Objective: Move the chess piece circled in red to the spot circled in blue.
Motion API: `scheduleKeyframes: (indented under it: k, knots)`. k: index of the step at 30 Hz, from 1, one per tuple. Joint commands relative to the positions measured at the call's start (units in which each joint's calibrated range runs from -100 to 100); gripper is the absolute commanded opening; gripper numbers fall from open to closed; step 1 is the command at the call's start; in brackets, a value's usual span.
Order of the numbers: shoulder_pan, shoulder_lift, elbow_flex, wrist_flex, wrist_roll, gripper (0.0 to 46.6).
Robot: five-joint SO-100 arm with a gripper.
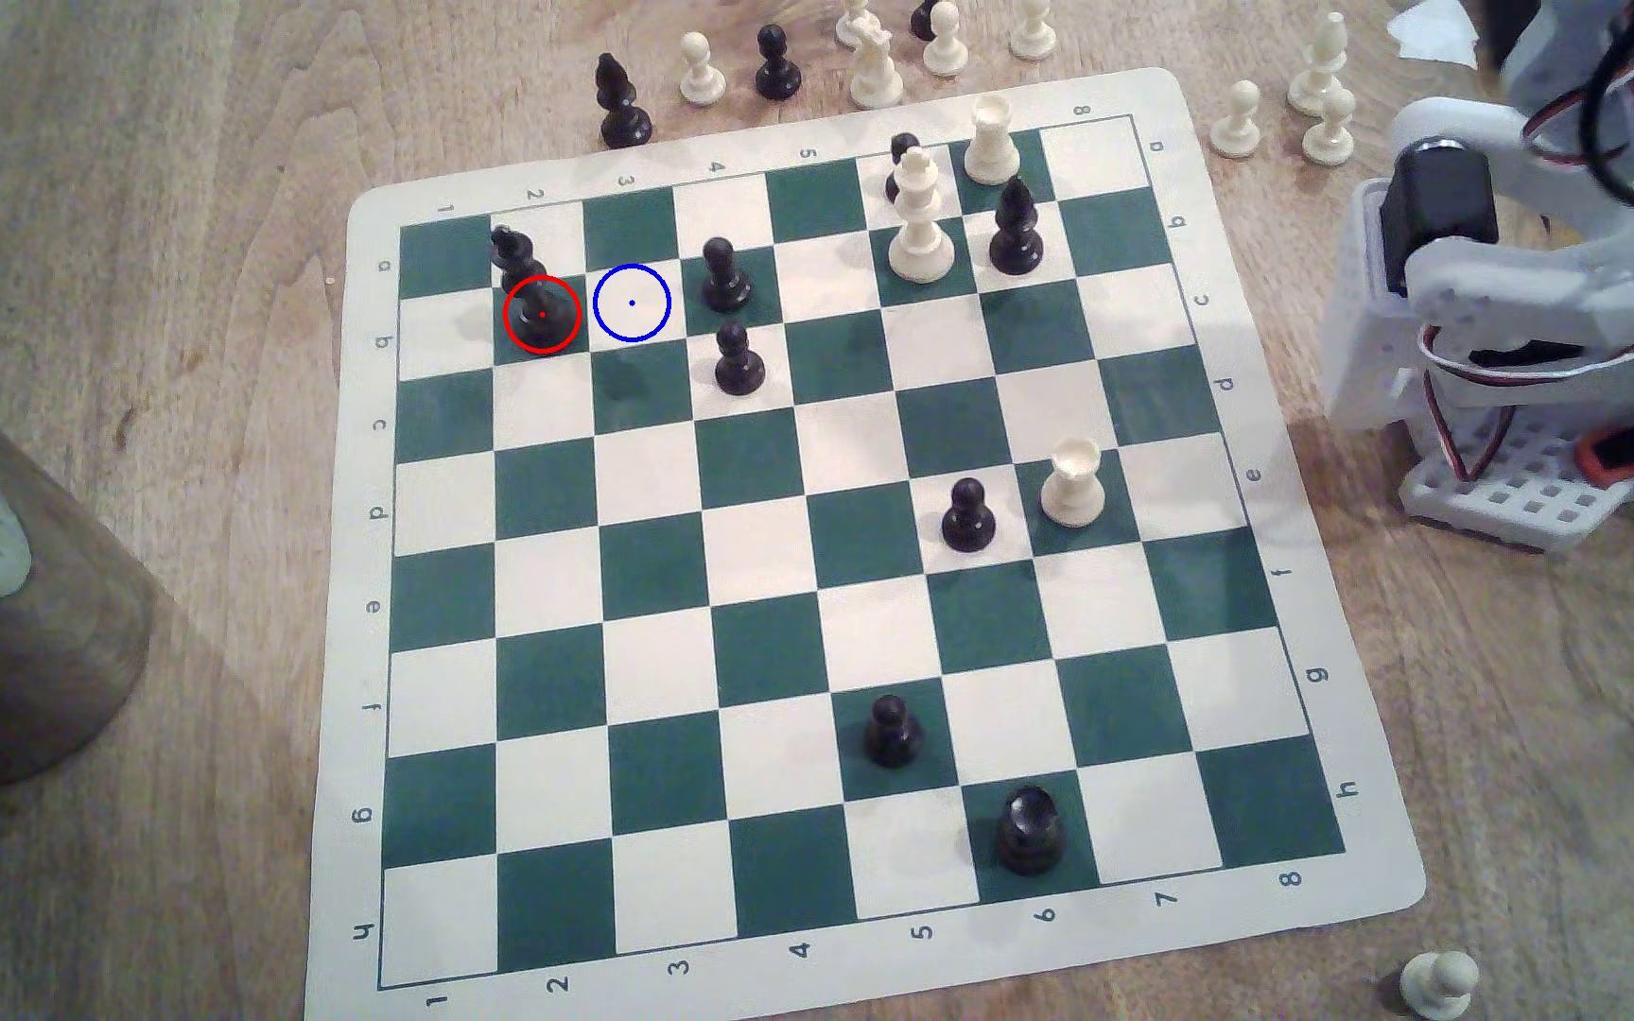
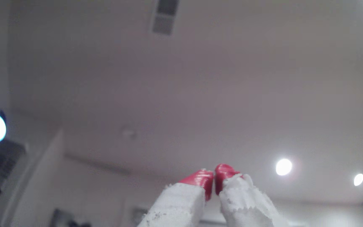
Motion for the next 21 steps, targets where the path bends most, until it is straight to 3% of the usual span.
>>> scheduleKeyframes:
  k: [1,4,7,10,14,21]
  knots:
    - [1.4,0.1,-11.1,18.6,0.0,0.2]
    - [2.6,0.1,-15.4,27.5,0.0,0.7]
    - [4.5,0.1,-24.8,51.6,-0.2,0.6]
    - [5.8,0.1,-26.9,63.2,-0.8,0.2]
    - [0.6,0.6,-24.0,76.4,-1.2,0.2]
    - [-2.1,17.7,-21.4,85.1,-6.5,0.2]
